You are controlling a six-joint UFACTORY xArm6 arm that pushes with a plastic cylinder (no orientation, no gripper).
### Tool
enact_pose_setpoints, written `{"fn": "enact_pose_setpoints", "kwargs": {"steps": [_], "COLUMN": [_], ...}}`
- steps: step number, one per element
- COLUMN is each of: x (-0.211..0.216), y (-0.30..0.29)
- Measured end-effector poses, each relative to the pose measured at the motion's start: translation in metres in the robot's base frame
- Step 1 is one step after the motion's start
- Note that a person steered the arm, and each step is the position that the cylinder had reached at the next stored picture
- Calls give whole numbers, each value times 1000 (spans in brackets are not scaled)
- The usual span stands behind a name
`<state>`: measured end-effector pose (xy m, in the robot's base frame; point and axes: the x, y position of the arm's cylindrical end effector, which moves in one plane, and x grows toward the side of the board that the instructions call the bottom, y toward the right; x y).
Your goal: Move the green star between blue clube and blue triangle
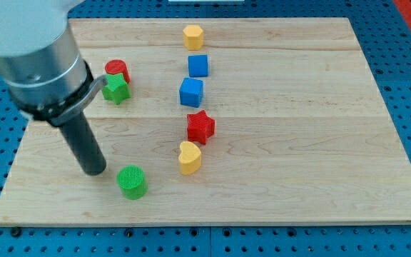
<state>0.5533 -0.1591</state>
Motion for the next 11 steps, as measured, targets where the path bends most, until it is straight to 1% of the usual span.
{"fn": "enact_pose_setpoints", "kwargs": {"steps": [1,2,3,4,5,6,7,8,9,10,11], "x": [16,16,3,-75,-135,-152,-168,-192,-203,-210,-229], "y": [86,88,11,-47,-41,8,39,-1,-29,-88,-48]}}
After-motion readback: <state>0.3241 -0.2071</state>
